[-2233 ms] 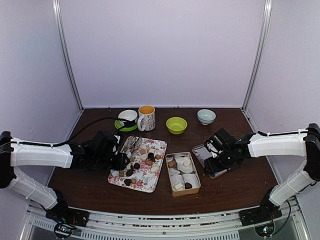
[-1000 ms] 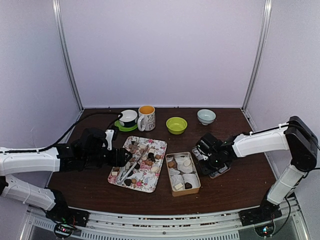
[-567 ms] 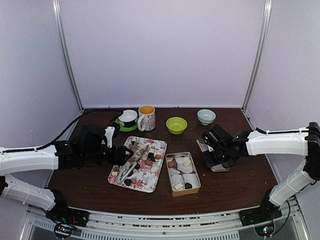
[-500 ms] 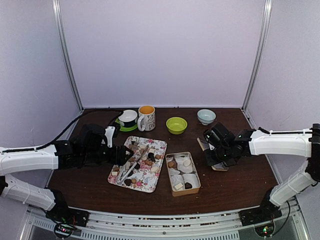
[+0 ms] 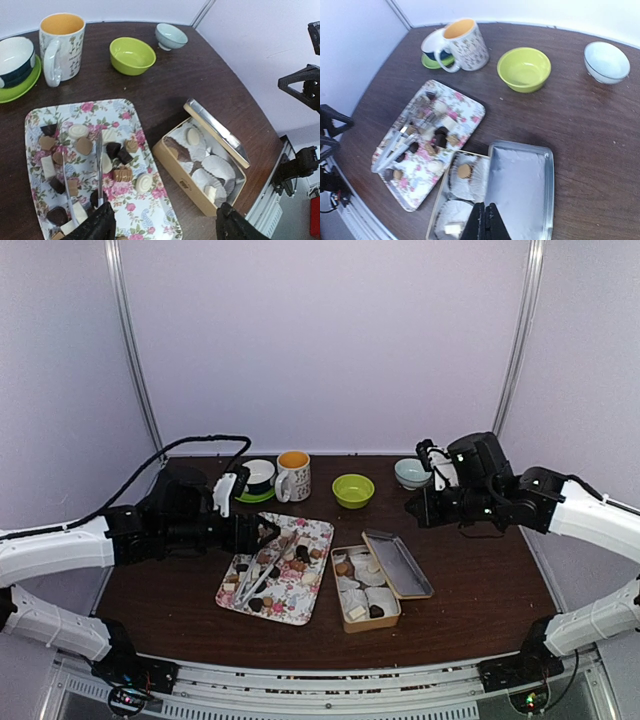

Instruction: Pack the chocolate

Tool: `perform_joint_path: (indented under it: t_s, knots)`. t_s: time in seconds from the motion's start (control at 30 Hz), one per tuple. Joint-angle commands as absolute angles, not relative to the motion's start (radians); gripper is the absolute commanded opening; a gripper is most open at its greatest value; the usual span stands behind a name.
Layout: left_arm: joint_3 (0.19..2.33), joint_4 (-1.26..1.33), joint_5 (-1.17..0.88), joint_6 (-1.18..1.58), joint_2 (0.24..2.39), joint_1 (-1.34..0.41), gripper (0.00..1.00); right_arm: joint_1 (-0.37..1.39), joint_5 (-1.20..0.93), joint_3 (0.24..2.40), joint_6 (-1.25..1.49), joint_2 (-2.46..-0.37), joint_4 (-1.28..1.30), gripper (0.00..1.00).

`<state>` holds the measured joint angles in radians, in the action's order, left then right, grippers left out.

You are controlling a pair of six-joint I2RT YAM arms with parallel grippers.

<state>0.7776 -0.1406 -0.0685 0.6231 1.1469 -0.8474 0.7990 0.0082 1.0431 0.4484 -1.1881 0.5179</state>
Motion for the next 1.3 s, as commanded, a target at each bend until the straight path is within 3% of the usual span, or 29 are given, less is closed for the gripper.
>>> perform_joint_path:
  t_s: [0.0, 0.13, 0.2, 0.47, 1.1, 1.27]
  knots:
    - [0.861, -0.084, -0.174, 0.603, 1.157, -0.826, 0.71, 0.804, -0.223, 1.062, 0.486, -1.141, 0.366, 0.00]
    - [0.910, -0.130, -0.170, 0.577, 1.165, -0.816, 0.71, 0.802, -0.151, 1.095, 0.493, -1.159, 0.452, 0.00]
    - [0.904, -0.135, -0.164, 0.576, 1.157, -0.816, 0.71, 0.803, -0.090, 1.107, 0.472, -1.186, 0.536, 0.14]
    - [0.870, -0.161, -0.128, 0.579, 1.132, -0.816, 0.71, 0.804, -0.010, 1.070, 0.504, -1.346, 0.636, 0.37]
    - [0.861, -0.190, -0.106, 0.562, 1.130, -0.817, 0.71, 0.845, -0.028, 1.005, 0.531, -1.574, 0.531, 0.36]
    - [0.864, -0.189, -0.107, 0.558, 1.144, -0.816, 0.71, 0.850, -0.045, 0.995, 0.533, -1.597, 0.513, 0.31]
